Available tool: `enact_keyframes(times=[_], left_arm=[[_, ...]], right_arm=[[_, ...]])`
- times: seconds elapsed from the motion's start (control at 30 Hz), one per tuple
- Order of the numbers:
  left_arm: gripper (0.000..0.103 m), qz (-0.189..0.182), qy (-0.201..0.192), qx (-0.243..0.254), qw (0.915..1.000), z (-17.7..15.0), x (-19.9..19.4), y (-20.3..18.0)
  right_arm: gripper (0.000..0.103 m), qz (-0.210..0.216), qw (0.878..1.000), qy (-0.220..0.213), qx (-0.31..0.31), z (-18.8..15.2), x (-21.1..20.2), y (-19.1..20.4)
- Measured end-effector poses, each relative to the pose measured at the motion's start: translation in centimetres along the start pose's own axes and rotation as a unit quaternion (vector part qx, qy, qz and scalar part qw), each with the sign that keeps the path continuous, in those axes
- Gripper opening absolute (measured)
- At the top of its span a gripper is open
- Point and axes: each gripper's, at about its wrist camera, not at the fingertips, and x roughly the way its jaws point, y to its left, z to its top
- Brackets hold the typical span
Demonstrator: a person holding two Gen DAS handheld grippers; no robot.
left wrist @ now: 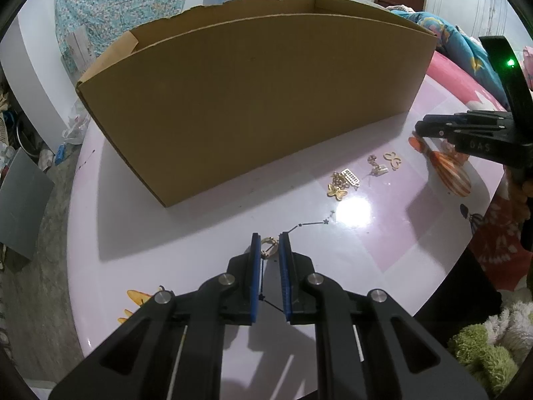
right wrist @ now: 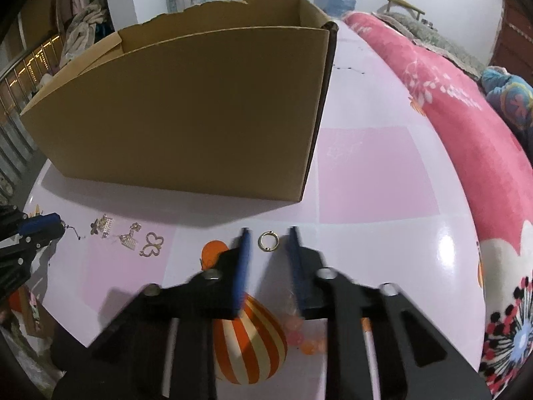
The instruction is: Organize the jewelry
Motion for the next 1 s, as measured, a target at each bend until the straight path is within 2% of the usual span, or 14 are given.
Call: enact_keyframes(times=[0.2,0.23,0.27,0.43,0.5,0.53,0.57,0.6,0.63,0.8,1.0], left_arm=[[0.01,-0.001,0.0,-0.002,1.0,0.0,-0.1,0.2],[0.01,-0.001,0.0,-0.002,1.0,-0.1,-0.1,0.2],[0.01,-0.001,0.0,-0.002,1.0,-0.1,-0.1,0.2],[0.01,0.0,-0.001,0.0,1.0,-0.2,0.0,0.3],[0.01,0.001,-0.001,0.0,1.0,-0.2,-0.1,0.2],[0.01,0.001,-0.001,-0.001,1.0,-0.2,-0.1,0.2],[0.01,0.001,-0.001,-0.001,1.0,-0.2,-0.1,0.2],[0.01,0.001,-0.001,-0.001,1.0,-0.2,-0.1,0.1],[0.01,0.001,-0.001,-0.001,1.0,-0.2,-0.1,0.1],[0.01,0.0,-0.002,0.001,1.0,-0.2,-0.1,0.0],[0.01,-0.001,-0.004,0.0,1.0,-0.2,-0.1,0.2]], right_arm=[[0.007,0.006,1.0,-0.001,0.004,-0.1,-0.1,-0.1],[0.001,0.006,1.0,-0.003,0.005,-0.1,-0.1,-0.2],[0.0,0.008,1.0,-0.004,0.007,-0.1,-0.2,-0.2],[0.0,0.011,1.0,-0.002,0.013,-0.1,-0.4,-0.2],[0.004,0.018,1.0,-0.004,0.02,0.1,-0.7,-0.4],[0.009,0.023,1.0,-0.001,0.022,0.2,-0.8,-0.5],[0.025,0.025,0.999,0.003,0.021,0.4,-0.8,-0.6],[0.034,0.023,1.0,0.005,0.016,0.5,-0.9,-0.6],[0.035,0.023,1.0,0.005,0.008,0.6,-1.0,-0.5],[0.034,0.054,0.997,0.047,-0.038,1.7,-0.6,-0.9],[0.019,0.062,0.989,0.091,-0.096,2.6,0.8,-1.8]])
